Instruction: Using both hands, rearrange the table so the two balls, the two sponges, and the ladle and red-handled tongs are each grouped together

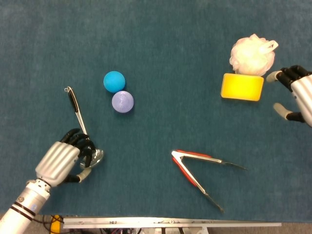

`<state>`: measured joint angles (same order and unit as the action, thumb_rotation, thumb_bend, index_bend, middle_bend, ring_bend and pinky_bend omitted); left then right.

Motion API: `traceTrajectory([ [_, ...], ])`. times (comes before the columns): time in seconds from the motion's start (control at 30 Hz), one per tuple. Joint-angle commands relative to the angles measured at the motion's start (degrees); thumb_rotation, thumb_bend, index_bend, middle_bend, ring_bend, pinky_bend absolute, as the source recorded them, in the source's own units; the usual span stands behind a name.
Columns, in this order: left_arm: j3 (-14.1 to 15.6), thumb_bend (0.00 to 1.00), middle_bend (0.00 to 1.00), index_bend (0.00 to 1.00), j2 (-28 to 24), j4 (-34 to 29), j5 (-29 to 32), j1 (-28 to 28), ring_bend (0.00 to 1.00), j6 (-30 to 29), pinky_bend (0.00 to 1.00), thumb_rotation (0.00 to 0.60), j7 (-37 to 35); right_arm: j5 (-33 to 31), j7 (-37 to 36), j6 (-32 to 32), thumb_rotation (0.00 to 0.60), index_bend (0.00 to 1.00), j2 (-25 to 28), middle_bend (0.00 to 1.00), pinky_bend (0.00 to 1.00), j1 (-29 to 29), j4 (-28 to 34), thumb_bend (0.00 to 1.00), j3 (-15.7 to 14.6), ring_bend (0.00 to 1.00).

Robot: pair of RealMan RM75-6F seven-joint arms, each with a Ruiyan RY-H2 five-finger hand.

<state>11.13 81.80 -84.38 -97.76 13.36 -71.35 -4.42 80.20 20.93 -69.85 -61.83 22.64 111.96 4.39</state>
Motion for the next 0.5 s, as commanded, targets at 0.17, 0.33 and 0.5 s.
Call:
traceTrajectory([
  [0.17,-1.17,0.37,0.44,0.69,-3.06,-0.43,-1.95,0.22,0.26,-3.66,0.17,0.6,2.7,-0.47,0.55,0.15,0.6,0.37,-0.5,0.42,0.64,0.2,0.14,0.19,0.35,0.34],
  [0.33,-1.35,0.37,0.45,0.69,-4.9,-0.75,-4.81,0.48,0.27,-6.42,0.18,0.6,5.01,-1.07,1.01,0.34,0.6,0.37,-1.11,0.42,0.64,0.36,0.02,0.19,0.56,0.34],
  [0.5,-1.8,0.37,0.45,0.69,-5.44,0.73,-8.87,1.09,0.27,-9.86,0.18,0.6,6.49,-1.62,1.81,0.45,0.6,0.37,-1.67,0.42,0.64,0.56,0.08,0.19,0.76,0.34],
])
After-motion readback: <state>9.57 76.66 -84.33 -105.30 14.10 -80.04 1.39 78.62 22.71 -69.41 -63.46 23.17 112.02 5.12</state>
